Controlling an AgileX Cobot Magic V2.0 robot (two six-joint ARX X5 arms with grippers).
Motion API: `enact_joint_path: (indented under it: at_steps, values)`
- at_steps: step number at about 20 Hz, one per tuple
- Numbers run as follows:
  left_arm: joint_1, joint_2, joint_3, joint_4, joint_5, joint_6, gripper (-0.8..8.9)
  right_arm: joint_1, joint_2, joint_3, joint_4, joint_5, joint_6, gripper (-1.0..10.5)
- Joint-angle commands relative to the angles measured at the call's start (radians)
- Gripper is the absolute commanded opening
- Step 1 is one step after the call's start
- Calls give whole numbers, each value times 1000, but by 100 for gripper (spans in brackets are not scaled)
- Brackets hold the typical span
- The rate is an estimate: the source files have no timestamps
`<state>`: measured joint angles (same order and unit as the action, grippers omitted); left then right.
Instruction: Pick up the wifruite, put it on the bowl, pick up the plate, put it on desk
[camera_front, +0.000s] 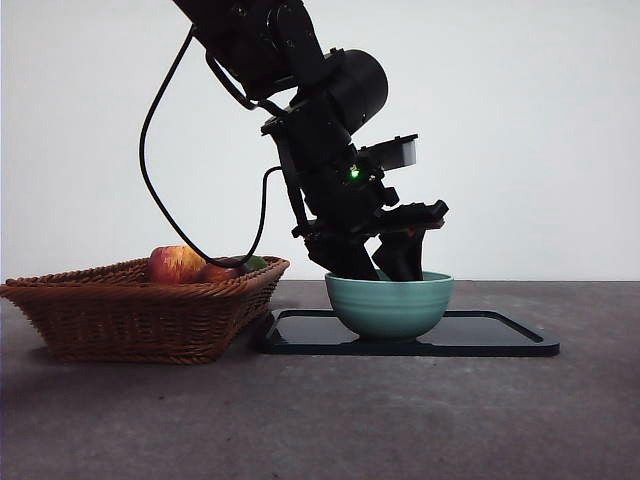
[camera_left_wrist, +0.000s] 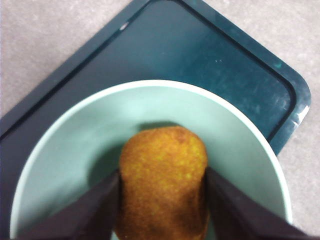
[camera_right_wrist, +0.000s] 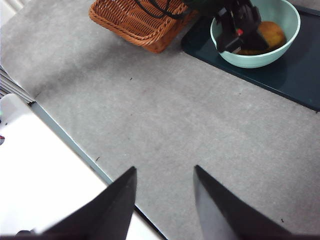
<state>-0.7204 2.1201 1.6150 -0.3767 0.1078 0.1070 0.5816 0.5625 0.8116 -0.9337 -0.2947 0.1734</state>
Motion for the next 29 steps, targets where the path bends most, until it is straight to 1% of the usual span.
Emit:
enact_joint_path:
  at_steps: [1, 4, 7, 10, 15, 16, 17, 19, 20, 24, 27, 29]
  values:
    - [-8, 27, 25, 3, -4, 9, 180, 6, 2, 9, 5, -1, 10, 181]
    - [-8, -3, 29, 4, -3, 8, 181, 6, 2, 9, 5, 0, 10, 181]
    - [-6, -99, 30, 3, -3, 1, 182, 6, 2, 9, 5, 0, 10, 181]
    - [3, -234, 30, -6, -3, -63, 182, 6, 2, 9, 6, 0, 9, 181]
    - [18, -478, 30, -140, -9, -162, 182, 6, 2, 9, 10, 2, 8, 181]
    - [24, -520, 30, -165, -29, -193, 182, 6, 2, 9, 13, 6, 8, 181]
    - [29, -559, 29, -189, -69, -216, 182, 6, 2, 9, 16, 7, 8, 181]
    - [40, -630, 29, -247, -156, -237, 182, 6, 2, 9, 18, 7, 6, 181]
    - [50, -660, 29, -281, -180, -251, 182, 6, 2, 9, 18, 7, 5, 181]
    - [102, -740, -9, -390, -210, -311, 182, 6, 2, 9, 19, 7, 1, 181]
    - [128, -788, -131, -372, -277, -362, 182, 6, 2, 9, 19, 7, 1, 181]
    - [149, -815, -243, -312, -297, -395, 182, 6, 2, 9, 20, 7, 1, 181]
